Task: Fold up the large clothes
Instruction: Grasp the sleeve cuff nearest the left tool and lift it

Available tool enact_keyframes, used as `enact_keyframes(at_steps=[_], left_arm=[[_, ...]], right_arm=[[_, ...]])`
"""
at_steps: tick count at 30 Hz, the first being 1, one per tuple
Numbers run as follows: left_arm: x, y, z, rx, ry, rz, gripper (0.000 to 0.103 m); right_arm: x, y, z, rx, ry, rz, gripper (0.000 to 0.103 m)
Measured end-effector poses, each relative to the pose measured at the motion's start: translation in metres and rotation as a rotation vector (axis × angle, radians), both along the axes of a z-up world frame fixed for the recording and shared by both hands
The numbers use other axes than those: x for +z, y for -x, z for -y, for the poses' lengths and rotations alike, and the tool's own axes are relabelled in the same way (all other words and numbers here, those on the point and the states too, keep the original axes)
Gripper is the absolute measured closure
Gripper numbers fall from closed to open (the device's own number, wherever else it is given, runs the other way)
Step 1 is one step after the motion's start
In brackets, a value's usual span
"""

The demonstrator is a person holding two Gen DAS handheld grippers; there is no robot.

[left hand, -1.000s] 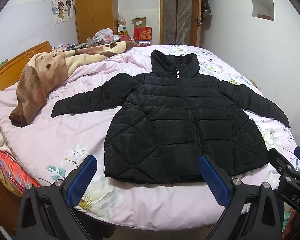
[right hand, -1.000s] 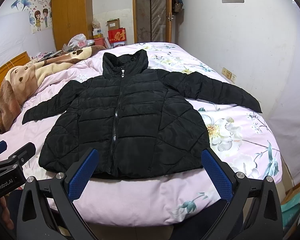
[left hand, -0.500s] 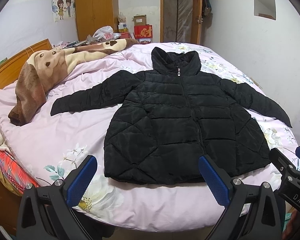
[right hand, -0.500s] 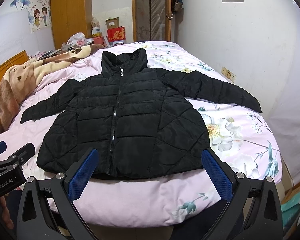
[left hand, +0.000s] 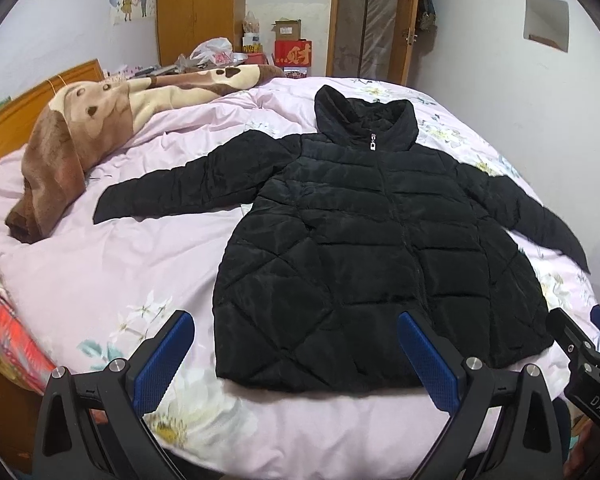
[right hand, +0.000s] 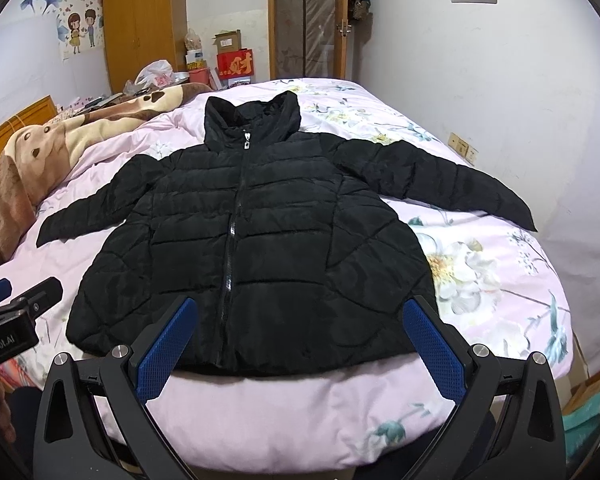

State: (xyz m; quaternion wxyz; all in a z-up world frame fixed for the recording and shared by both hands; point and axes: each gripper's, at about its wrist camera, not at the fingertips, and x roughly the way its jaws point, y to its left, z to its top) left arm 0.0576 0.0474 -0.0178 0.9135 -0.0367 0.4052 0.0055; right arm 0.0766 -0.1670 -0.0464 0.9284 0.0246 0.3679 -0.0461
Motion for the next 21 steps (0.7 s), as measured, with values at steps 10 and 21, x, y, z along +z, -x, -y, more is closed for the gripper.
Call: enact_keyframes(at_steps=[10,21], left_arm=[[-0.029,-0.095,-0.122,0.114,0.205,-0.01,0.0],[-0.096,-0.192,-0.269,0.381,0.38,-0.088,0.0]], right_arm=[[-0.009,-0.073,-0.022,0.148,-0.086,0.086,0.001],[-0.037,-0.168,-0.067,0.305,-0.138,0.008,0.001]])
